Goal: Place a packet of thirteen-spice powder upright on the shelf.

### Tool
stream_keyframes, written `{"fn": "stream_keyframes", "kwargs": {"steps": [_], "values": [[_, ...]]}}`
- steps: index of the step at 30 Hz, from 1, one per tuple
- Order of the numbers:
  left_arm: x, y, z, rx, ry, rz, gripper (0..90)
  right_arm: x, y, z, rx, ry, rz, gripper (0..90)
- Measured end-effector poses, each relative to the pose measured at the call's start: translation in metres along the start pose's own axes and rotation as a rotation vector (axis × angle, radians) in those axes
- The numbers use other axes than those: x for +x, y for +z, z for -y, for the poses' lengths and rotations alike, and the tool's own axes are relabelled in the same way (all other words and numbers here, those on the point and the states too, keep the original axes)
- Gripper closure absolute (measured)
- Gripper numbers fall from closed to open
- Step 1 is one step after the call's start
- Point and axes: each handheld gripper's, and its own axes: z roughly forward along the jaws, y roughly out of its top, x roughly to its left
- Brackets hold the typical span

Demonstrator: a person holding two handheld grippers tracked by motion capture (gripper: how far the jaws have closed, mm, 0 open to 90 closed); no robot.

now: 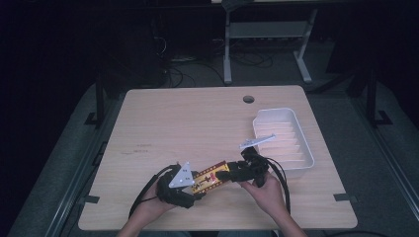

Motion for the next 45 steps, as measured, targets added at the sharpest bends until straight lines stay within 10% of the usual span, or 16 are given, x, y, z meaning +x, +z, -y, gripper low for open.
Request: {"fn": "stream_keyframes", "kwargs": {"steps": [11,14,33,45], "values": [[0.001,0.009,0.002,-0.005,0.008,0.034,29.3,0.007,-0.004,-0.013,-0.006,-0.026,-0.094,68.0],[0.003,0.006,0.004,-0.016,-0.010,0.040,30.0,0.016,-0.004,-0.018,0.038,-0.124,-0.008,68.1],[0.018,-0.022,0.038,-0.027,-0.135,0.019,28.4,0.028,-0.034,-0.063,0.242,-0.454,0.028,68.0],[0.025,-0.036,0.059,-0.014,-0.183,-0.009,27.6,0.030,-0.041,-0.079,0.328,-0.569,0.056,68.0]]}}
